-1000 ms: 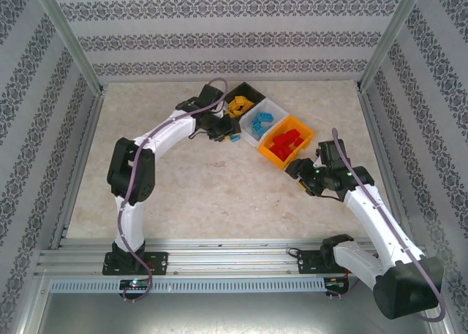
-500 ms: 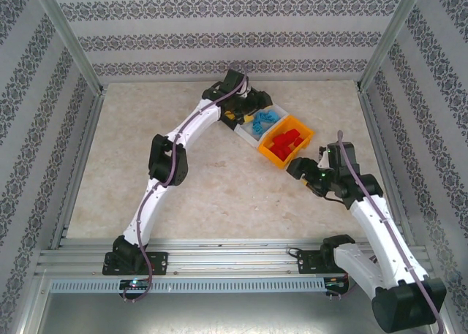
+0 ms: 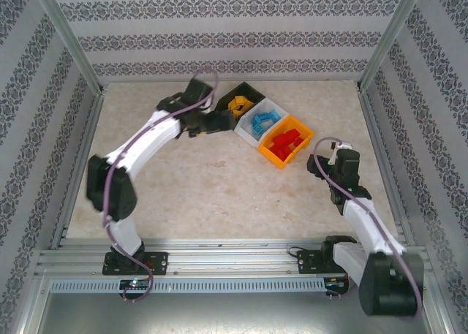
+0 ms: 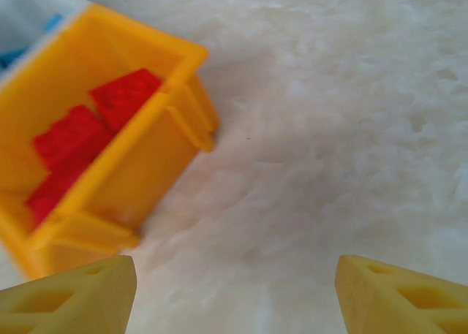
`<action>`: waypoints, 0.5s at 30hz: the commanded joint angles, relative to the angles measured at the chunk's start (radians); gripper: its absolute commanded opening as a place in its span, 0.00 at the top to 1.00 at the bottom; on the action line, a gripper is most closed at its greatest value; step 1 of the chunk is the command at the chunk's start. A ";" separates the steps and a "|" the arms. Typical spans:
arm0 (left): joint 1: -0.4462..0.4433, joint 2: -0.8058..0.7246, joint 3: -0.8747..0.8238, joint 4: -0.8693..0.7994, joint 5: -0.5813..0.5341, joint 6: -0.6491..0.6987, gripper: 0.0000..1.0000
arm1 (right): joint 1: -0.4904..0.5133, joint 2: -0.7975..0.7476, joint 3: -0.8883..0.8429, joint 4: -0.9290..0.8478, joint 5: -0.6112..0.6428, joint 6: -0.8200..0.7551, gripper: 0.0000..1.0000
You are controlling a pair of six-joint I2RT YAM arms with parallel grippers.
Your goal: Sort the legos into containers by color
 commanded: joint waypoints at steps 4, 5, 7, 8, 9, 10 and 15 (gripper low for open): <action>0.145 -0.327 -0.520 0.306 -0.382 0.108 0.00 | -0.016 0.227 0.002 0.457 -0.031 -0.155 0.28; 0.149 -0.405 -0.628 0.401 -0.457 0.165 0.00 | -0.020 0.263 0.002 0.501 -0.051 -0.156 0.28; 0.163 -0.547 -0.827 0.627 -0.550 0.290 0.00 | -0.021 0.314 0.010 0.558 -0.072 -0.156 0.28; 0.178 -0.619 -0.930 0.753 -0.581 0.339 0.00 | -0.021 0.325 0.010 0.585 -0.079 -0.164 0.28; 0.200 -0.671 -1.013 0.859 -0.599 0.364 0.00 | -0.019 0.341 -0.001 0.643 -0.084 -0.169 0.28; 0.231 -0.721 -1.100 0.964 -0.621 0.368 0.00 | -0.018 0.361 -0.007 0.676 -0.085 -0.175 0.28; 0.389 -0.759 -1.247 1.111 -0.510 0.424 0.00 | 0.010 0.472 -0.043 0.836 -0.066 -0.205 0.28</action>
